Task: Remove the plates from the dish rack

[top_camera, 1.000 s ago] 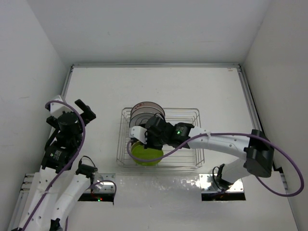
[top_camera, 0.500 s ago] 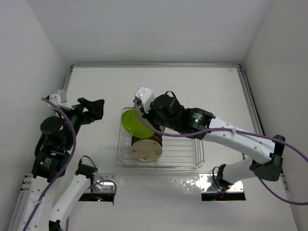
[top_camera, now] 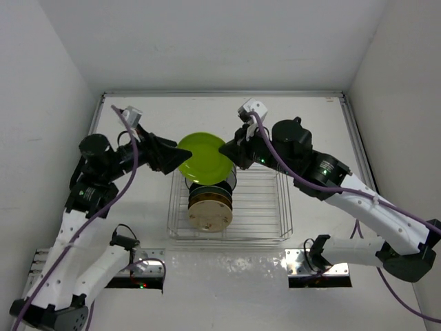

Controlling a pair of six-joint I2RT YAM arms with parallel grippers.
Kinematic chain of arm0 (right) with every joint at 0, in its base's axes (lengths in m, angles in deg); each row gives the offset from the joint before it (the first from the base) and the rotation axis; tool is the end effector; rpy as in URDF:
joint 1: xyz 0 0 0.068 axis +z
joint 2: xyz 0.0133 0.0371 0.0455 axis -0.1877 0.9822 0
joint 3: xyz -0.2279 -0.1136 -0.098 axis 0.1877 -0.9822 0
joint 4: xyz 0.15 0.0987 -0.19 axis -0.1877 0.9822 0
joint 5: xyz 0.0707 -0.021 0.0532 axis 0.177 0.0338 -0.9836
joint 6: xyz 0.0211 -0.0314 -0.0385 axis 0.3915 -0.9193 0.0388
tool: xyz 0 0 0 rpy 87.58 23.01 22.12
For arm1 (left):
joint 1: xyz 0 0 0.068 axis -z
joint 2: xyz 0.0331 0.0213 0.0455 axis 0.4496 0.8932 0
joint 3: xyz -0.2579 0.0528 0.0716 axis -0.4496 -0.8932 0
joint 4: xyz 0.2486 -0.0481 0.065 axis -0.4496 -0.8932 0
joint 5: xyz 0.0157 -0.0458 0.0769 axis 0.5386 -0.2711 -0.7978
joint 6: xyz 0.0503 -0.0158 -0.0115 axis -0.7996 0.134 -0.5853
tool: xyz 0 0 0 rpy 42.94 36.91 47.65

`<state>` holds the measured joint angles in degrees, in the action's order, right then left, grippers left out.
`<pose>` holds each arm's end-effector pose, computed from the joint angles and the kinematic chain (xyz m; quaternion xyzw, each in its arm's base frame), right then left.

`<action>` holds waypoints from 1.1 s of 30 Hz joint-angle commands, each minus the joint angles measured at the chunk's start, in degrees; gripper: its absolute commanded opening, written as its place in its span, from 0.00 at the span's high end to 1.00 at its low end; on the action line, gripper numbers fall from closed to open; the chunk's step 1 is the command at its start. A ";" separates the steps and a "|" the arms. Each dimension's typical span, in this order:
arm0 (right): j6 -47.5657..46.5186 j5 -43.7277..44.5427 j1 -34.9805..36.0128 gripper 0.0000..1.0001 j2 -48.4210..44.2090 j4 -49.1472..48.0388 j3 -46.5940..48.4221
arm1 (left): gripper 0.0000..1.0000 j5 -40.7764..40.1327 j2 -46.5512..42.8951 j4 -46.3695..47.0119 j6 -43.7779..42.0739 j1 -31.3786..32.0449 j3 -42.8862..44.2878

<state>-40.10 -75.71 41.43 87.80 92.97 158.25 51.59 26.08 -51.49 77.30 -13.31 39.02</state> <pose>0.1567 0.2005 0.4244 -0.2276 0.7438 0.3455 0.5250 0.1392 -0.0555 0.4047 0.1571 0.6968 -0.4350 0.5483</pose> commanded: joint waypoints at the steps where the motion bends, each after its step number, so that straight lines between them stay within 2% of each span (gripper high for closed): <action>1: 2.69 -6.24 -0.13 1.00 -0.28 -6.76 -0.08 | 0.12 6.67 1.33 6.80 2.69 -0.58 -1.45; 3: 3.04 -6.94 -0.22 1.00 -0.28 -7.63 -0.43 | 0.14 6.49 2.12 6.81 2.52 -0.49 -1.45; 4: 3.13 -6.94 -0.22 1.00 -0.19 -7.81 -0.43 | 0.19 6.67 2.91 6.89 2.52 -0.49 -1.45; 5: 3.22 -6.94 -0.30 1.00 -0.19 -8.42 -0.61 | 0.35 7.63 3.35 6.98 2.52 -0.58 -1.45; 6: 3.57 -6.86 -0.39 1.00 -0.10 -8.87 -0.61 | 0.44 8.16 3.96 7.68 2.60 -0.49 -1.62; 7: 3.83 -6.60 -0.39 1.00 0.16 -9.22 -0.70 | 0.58 8.43 4.14 8.38 3.47 -0.49 -1.80; 8: 4.01 -6.24 -0.57 1.00 0.34 -10.09 -0.96 | 0.82 8.86 4.32 8.91 3.66 -0.49 -1.98; 10: 4.80 -3.80 -1.01 1.00 0.60 -10.54 -1.14 | 1.00 8.17 4.49 9.62 4.36 -0.49 -1.89; 11: 5.06 -2.65 -1.53 0.99 1.04 -10.45 -1.05 | 1.00 5.73 4.58 9.62 4.71 -0.49 -1.63; 12: 5.94 -1.85 -1.88 0.92 1.22 -10.19 -1.05 | 1.00 3.88 4.50 9.01 5.15 -0.49 -1.28; 13: 6.55 2.59 -2.06 0.50 1.22 -9.75 -1.14 | 1.00 1.51 4.50 8.39 5.59 -0.49 -0.84; 14: 7.08 5.42 -2.41 0.13 1.22 -8.36 -1.22 | 1.00 -5.13 4.50 7.60 6.81 -0.58 -0.31; 15: 7.61 8.49 -2.33 0.01 0.78 -7.39 -1.31 | 1.00 -9.46 4.50 4.81 7.61 -0.58 1.43; 16: 8.05 14.09 -2.41 0.01 0.34 -5.98 -1.49 | 1.00 -13.76 5.28 2.78 9.09 -0.58 2.67; 17: 8.14 16.58 -2.42 0.01 -0.10 -5.53 -2.62 | 1.00 -23.55 6.16 0.50 9.89 -0.66 4.33; 20: 8.14 23.18 -2.42 0.01 -3.08 -4.83 -5.43 | 1.00 -38.45 11.16 -8.11 12.88 -3.28 12.41; 21: 7.53 23.64 -2.42 0.01 -4.22 -4.57 -5.88 | 1.00 -40.51 14.66 -8.92 13.50 -5.13 13.83; 25: 4.19 21.28 -2.42 0.01 -4.06 0.78 -5.36 | 1.00 -38.24 25.65 -7.88 18.41 -18.73 16.48; 28: 1.56 16.45 -2.42 0.01 -3.00 4.83 -4.56 | 1.00 -37.98 35.59 -3.58 21.75 -24.63 16.31; 30: 0.50 14.16 -2.42 0.01 -3.18 5.89 -5.53 | 1.00 -34.12 41.20 3.88 22.90 -26.24 14.55; 33: -0.38 11.61 -2.50 0.01 -5.37 5.81 -8.69 | 1.00 -36.05 48.93 9.60 23.17 -27.12 14.90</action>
<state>-37.91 -60.36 39.07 84.17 97.41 151.23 15.68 70.85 -50.46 97.63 -40.00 53.95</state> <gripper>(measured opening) 0.986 0.071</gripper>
